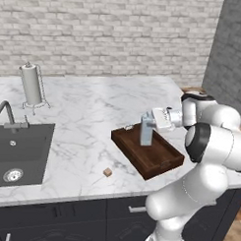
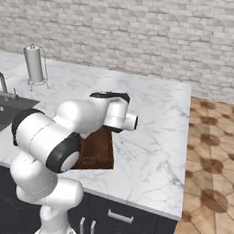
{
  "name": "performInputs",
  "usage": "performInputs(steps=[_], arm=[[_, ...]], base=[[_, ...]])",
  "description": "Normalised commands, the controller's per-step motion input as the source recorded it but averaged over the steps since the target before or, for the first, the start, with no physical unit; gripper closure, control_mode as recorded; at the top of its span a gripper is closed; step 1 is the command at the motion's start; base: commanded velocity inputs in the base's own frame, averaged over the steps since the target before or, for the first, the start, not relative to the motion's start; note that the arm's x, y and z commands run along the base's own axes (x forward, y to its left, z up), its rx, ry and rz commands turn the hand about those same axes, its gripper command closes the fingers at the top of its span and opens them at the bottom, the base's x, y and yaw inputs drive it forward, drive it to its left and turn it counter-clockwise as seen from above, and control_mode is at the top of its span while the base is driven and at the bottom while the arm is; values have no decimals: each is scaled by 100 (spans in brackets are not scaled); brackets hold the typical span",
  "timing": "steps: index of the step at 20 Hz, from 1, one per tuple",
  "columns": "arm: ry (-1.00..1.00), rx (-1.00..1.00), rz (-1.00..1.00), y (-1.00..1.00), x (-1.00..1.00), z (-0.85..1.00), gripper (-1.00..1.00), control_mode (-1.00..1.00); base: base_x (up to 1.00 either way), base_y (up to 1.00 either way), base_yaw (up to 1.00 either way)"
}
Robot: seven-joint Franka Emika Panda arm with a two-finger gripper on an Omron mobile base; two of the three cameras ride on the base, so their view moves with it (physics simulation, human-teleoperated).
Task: Take out the milk from the fridge and place it on the tray on the counter. Then take the sugar cube near the tray and place it in the tray.
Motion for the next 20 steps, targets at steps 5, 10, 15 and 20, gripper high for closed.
performInputs(steps=[5,10,15,20], arm=[[-6,0,0,15,15,0,100,-100],[0,0,0,11,27,0,100,-100],[3,0,0,11,20,-3,100,-100],[1,0,0,6,16,-21,100,-100]], base=[[0,0,0],[0,0,0],[0,0,0],[0,0,0]])
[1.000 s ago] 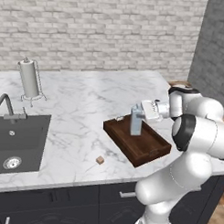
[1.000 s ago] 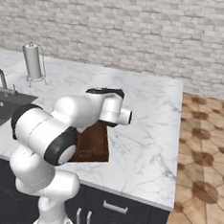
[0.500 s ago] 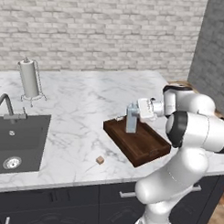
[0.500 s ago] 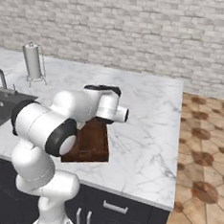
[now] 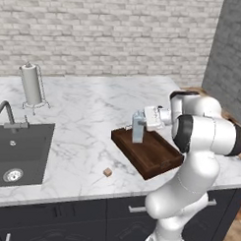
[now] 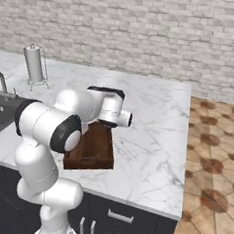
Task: Take out the milk from the fridge and place it on the tray on the counter. Then take the sugar cube near the tray and place it in the tray.
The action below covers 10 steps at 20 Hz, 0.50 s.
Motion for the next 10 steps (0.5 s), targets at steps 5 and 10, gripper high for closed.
performInputs(steps=[5,10], arm=[[0,3,0,0,5,-44,100,-100],[0,7,0,0,6,-42,100,-100]], base=[[0,0,0],[0,0,0]])
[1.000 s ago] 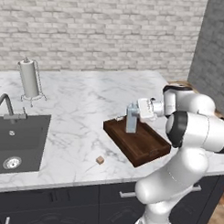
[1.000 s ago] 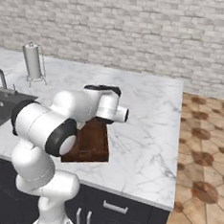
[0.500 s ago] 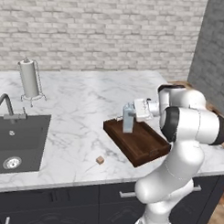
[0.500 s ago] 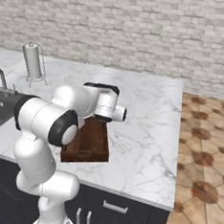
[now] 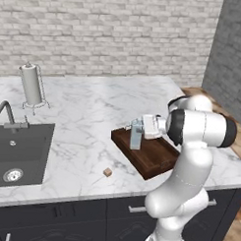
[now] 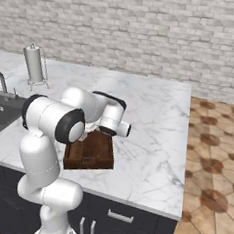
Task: Take out the milk from the fridge and place it on the tray on the counter. Then take the sugar cube near the tray and place it in the tray.
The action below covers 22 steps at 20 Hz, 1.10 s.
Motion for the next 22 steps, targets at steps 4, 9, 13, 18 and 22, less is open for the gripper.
performInputs(steps=[4,9,13,18,22], arm=[[-6,1,0,0,8,-21,100,-100],[-9,0,0,0,9,0,100,-100],[-5,0,0,0,28,0,100,-100],[-1,0,0,0,10,-7,100,-100],[0,0,0,0,0,-45,100,-100]], base=[[0,0,0],[0,0,0],[0,0,0],[0,0,0],[0,0,0]])
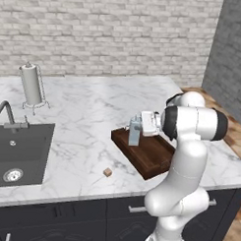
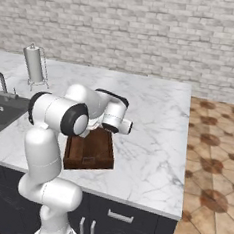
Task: Take out the milk from the fridge and place it on the tray on the counter. Then take the sugar cube near the tray and place it in the tray.
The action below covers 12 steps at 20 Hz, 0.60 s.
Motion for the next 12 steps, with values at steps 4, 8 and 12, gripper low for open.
performInputs(steps=[4,8,12], arm=[[0,0,0,0,0,-52,100,-100],[0,0,0,0,-2,-42,-100,-100],[0,0,0,0,-8,0,-100,-100]], base=[[0,0,0],[0,0,0],[0,0,0]])
